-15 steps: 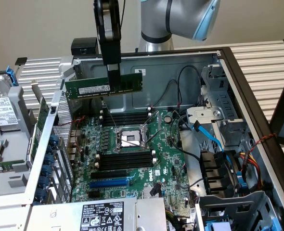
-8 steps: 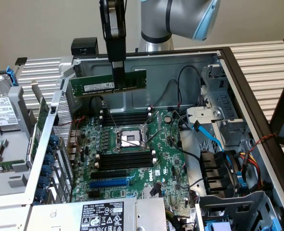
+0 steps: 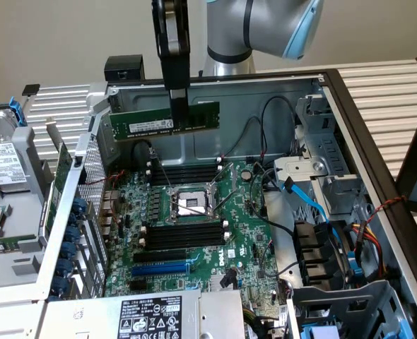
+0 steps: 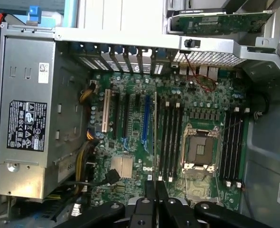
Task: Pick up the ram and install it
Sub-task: 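Pick up the ram and move it above insertion slot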
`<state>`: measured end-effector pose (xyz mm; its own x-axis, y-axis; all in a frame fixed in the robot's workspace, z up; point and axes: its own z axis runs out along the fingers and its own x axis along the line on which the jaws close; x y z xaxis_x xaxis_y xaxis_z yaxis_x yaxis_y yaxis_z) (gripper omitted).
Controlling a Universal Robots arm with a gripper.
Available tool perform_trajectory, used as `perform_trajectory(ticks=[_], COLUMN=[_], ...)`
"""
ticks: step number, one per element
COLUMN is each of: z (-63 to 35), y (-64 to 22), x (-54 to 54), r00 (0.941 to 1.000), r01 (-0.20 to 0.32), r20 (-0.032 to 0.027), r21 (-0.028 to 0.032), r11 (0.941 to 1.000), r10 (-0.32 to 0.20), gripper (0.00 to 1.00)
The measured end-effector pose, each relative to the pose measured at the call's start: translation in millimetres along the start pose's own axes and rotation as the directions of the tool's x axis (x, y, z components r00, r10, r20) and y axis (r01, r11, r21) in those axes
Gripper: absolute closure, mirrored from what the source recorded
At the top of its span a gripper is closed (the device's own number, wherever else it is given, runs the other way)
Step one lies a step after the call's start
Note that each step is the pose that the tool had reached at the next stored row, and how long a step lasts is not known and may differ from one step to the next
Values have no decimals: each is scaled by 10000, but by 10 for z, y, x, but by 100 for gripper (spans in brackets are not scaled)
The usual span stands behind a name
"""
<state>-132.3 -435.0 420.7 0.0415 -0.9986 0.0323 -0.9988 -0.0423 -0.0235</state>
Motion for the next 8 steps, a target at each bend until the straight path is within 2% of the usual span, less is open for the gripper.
perform_trajectory(ticks=[6, 7, 8], z=[48, 84, 115], y=[-65, -108, -129], x=[-157, -252, -281], r00=[10000, 10000, 9999], r01=[1, -3, -28], r20=[0, 24, 112], r21=[0, 2, 5], r11=[10000, 10000, 10000], r10=[-1, 3, 28], gripper=[87, 87, 87])
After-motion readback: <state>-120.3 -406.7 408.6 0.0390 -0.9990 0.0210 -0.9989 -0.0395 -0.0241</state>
